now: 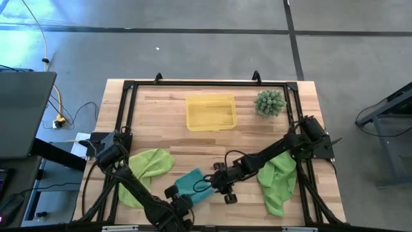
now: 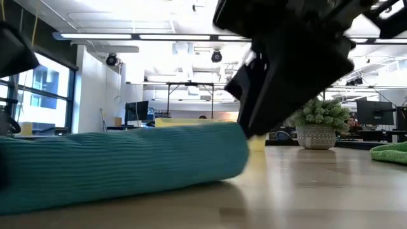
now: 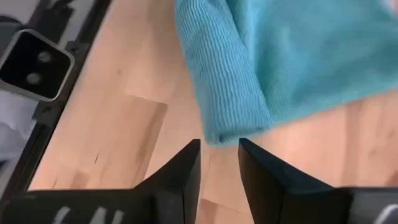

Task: Roll microfiber towels into tight, uniform cylinder then place into a basket
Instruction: Roll the blue microfiber cloth

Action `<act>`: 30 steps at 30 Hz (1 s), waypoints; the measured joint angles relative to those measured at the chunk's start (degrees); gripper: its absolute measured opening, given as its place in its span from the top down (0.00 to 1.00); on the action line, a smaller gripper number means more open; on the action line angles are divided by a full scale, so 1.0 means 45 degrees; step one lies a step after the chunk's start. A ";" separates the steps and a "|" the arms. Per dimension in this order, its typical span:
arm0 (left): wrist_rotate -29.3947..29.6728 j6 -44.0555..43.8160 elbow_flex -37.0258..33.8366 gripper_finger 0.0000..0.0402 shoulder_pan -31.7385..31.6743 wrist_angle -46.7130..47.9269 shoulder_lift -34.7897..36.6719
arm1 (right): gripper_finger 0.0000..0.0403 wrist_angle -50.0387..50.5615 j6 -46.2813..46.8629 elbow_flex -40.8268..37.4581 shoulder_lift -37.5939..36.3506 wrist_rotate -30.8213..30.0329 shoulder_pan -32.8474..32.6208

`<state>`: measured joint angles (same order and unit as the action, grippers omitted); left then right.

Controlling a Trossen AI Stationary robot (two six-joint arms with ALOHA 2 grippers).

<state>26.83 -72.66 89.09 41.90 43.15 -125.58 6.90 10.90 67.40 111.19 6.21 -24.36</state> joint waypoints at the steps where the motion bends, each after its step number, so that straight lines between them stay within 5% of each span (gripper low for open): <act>1: -0.0154 -0.0171 -0.0109 0.97 0.0040 -0.0296 0.0036 | 0.75 -0.0021 -0.0510 0.0000 -0.0118 -0.0022 -0.0004; 11: -0.1378 -0.2047 -0.1762 0.98 0.0032 -0.3053 0.0922 | 0.75 -0.1004 -0.6246 0.0000 -0.0089 -0.2032 -0.1085; 17: -0.1586 -0.2709 -0.3519 0.98 0.0143 -0.5035 0.1864 | 0.74 -0.2714 -0.8904 0.0005 0.0338 -0.2140 -0.1462; 24: -0.1829 -0.3047 -0.4365 0.98 0.0012 -0.6813 0.1943 | 0.62 -0.4198 -0.9911 0.0010 0.1458 -0.1761 -0.1485; 30: -0.2113 -0.2507 -0.4375 0.98 -0.0092 -0.7014 0.1933 | 0.57 -0.5386 -1.0535 0.0010 0.2125 -0.2713 -0.1382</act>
<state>17.32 -83.95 69.41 41.49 11.58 -116.88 -17.33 -36.51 67.44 120.75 -6.00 -30.58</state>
